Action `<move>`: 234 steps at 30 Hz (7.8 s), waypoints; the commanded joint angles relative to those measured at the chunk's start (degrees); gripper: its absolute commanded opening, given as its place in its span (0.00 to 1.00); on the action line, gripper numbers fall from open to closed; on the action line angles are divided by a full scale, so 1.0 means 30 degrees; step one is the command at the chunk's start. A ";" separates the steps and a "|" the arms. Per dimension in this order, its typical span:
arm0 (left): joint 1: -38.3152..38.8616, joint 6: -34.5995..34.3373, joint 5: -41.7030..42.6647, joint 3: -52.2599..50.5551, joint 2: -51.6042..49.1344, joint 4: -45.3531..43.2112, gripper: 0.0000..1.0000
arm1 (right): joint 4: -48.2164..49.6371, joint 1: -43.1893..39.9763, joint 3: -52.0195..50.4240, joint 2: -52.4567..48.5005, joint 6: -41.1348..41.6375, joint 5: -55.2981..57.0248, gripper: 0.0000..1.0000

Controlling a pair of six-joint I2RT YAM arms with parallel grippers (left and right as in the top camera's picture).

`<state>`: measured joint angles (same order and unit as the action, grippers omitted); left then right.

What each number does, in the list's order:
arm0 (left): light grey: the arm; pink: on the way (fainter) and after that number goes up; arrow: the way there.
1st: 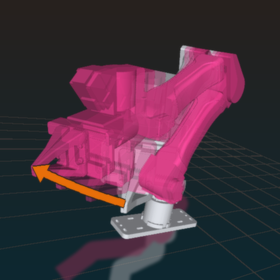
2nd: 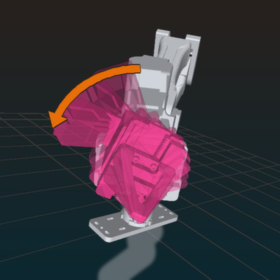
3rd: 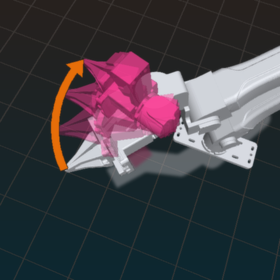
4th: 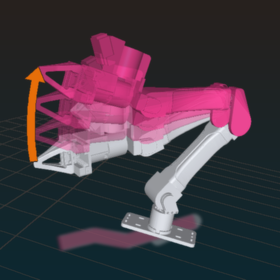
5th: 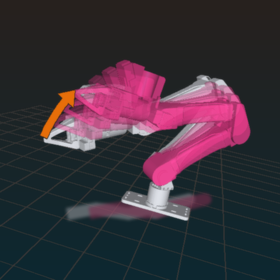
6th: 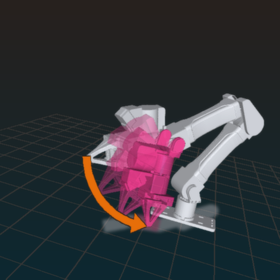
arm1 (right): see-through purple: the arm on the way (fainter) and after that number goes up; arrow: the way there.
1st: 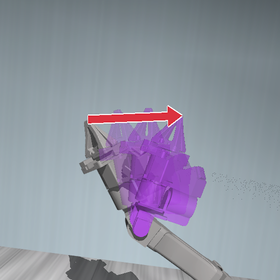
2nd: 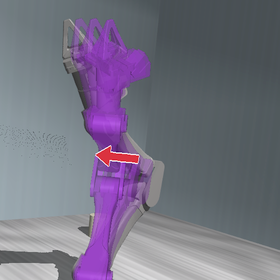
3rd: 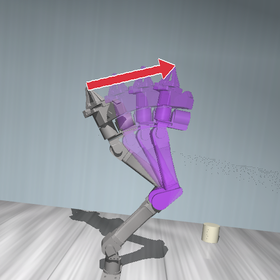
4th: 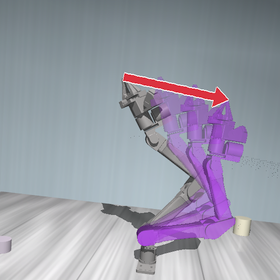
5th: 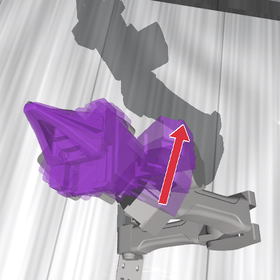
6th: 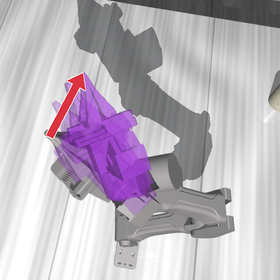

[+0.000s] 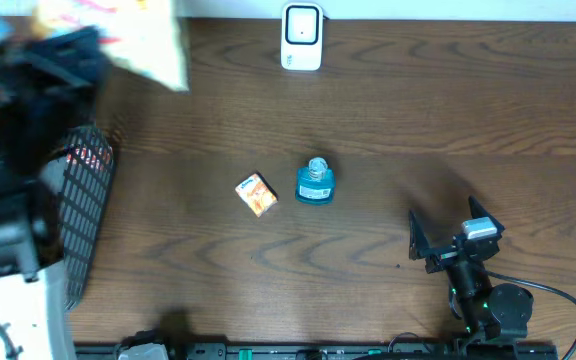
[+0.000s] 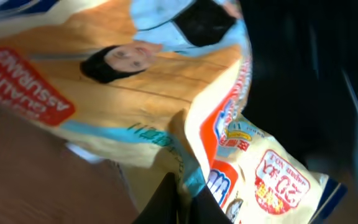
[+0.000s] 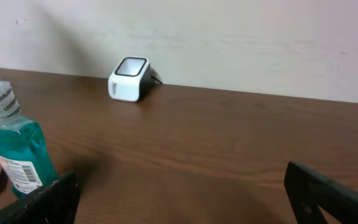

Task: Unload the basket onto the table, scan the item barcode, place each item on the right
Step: 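Hold the snack bag under the scanner, then drop it right of the bottle, then reach into the basket and grasp the light green wipes pack, then bring the wipes pack to the scanner and release it on the table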

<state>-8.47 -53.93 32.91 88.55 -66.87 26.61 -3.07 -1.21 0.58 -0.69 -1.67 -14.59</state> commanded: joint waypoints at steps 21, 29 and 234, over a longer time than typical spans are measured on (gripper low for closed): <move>1.5016 0.4153 -0.6295 0.0262 -1.1970 -0.4401 0.08 | 0.0015 0.0153 -0.0087 0.0102 0.0321 0.0029 0.99; 1.4994 0.5348 -0.7417 0.0262 -1.2029 -0.3483 0.08 | 0.0022 0.0153 -0.0087 0.0102 0.0321 0.0029 0.99; -0.6295 0.8386 -1.7675 -0.4328 -0.1268 0.3963 0.98 | 0.0015 0.0153 -0.0087 0.0102 0.0321 0.0036 0.99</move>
<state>-21.32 -18.76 -28.51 75.68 -67.02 36.45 -3.05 -1.21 0.56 -0.69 -1.65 -14.57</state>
